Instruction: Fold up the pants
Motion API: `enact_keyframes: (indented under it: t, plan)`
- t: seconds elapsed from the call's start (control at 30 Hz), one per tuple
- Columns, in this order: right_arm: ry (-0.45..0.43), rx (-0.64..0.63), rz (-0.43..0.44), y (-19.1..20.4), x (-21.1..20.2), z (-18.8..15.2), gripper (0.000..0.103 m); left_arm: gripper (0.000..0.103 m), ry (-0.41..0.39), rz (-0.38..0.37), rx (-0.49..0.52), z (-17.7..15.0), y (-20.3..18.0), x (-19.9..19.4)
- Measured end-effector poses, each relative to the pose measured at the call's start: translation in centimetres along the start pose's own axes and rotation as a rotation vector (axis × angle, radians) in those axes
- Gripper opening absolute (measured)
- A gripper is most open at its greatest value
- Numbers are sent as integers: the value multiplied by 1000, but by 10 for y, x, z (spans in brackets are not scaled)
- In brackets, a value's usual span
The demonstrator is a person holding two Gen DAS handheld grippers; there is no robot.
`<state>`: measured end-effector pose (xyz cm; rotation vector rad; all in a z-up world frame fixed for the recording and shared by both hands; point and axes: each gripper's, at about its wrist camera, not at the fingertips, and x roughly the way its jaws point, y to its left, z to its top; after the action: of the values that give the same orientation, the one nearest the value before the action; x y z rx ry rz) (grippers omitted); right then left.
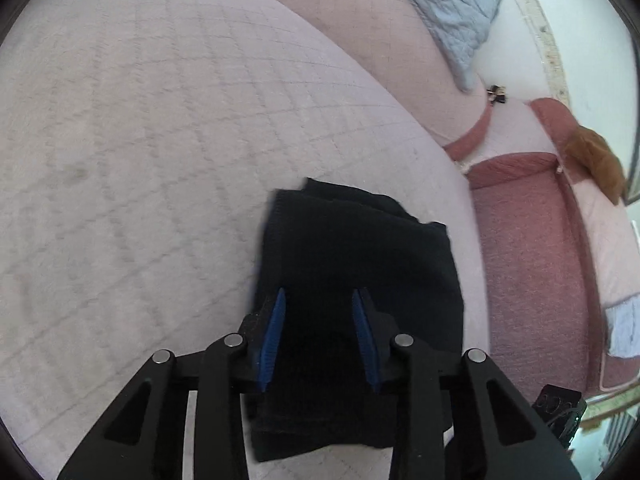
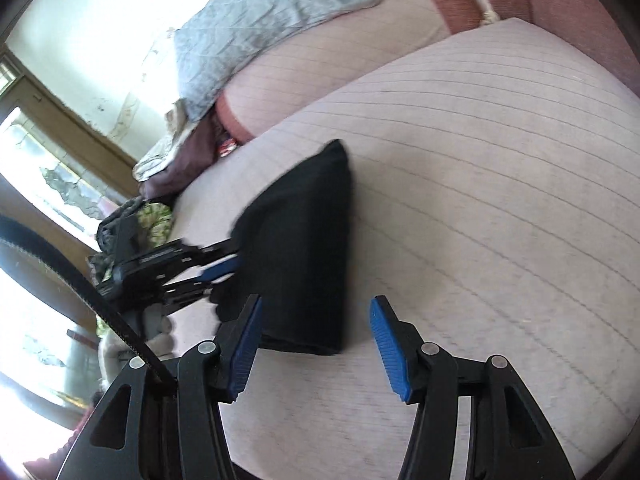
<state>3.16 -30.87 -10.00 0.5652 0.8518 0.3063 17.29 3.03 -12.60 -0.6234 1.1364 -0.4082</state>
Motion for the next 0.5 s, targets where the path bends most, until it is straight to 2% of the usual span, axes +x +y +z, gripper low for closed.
enact_keyframes:
  t: [0.07, 0.13, 0.2, 0.3, 0.37, 0.43, 0.5]
  plan:
    - [-7, 8, -1, -3, 1, 6, 61, 36, -5, 2, -16, 1, 0, -11]
    - [-26, -1, 17, 2, 2, 18, 61, 37, -45, -21, 1, 0, -10, -24]
    - [-41, -22, 62, 15, 9, 40, 61, 38, -74, -35, 25, -1, -20, -30]
    - [-2, -12, 168, 31, 37, 74, 62, 39, -73, -56, 46, -6, -34, -21]
    - [38, 4, 212, 37, 64, 89, 63, 39, -49, -12, 55, -11, -33, -7]
    - [83, 18, 178, 37, 96, 106, 63, 39, -25, 12, 41, -16, -27, 7]
    - [102, 0, 94, 36, 119, 119, 63, 39, -36, -2, 30, -17, -22, 10]
